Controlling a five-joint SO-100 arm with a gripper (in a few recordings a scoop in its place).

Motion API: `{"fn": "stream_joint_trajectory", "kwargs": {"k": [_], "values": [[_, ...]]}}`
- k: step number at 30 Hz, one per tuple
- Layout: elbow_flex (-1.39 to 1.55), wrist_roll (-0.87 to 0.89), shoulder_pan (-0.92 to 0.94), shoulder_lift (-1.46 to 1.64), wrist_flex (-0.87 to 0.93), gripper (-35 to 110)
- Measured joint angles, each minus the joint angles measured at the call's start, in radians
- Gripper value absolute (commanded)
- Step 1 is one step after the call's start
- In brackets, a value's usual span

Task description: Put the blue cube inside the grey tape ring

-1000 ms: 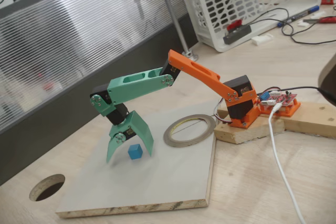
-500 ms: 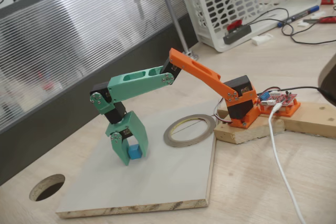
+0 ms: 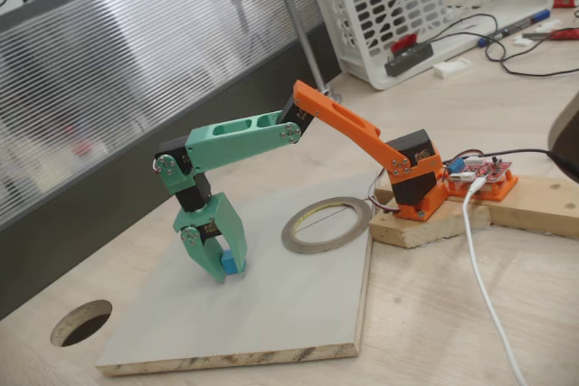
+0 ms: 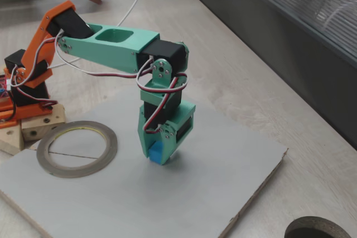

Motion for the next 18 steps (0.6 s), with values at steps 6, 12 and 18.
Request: {"fn": "stream_joint_trajectory", "kwargs": {"k": [6,12,18], "values": [[-0.002,-0.002,0.000,0.000,0.003,8],[-0.002,-0.002,0.000,0.000,0.003,8],[0.003,-0.002,-0.002,0.140,0.003,8]]}}
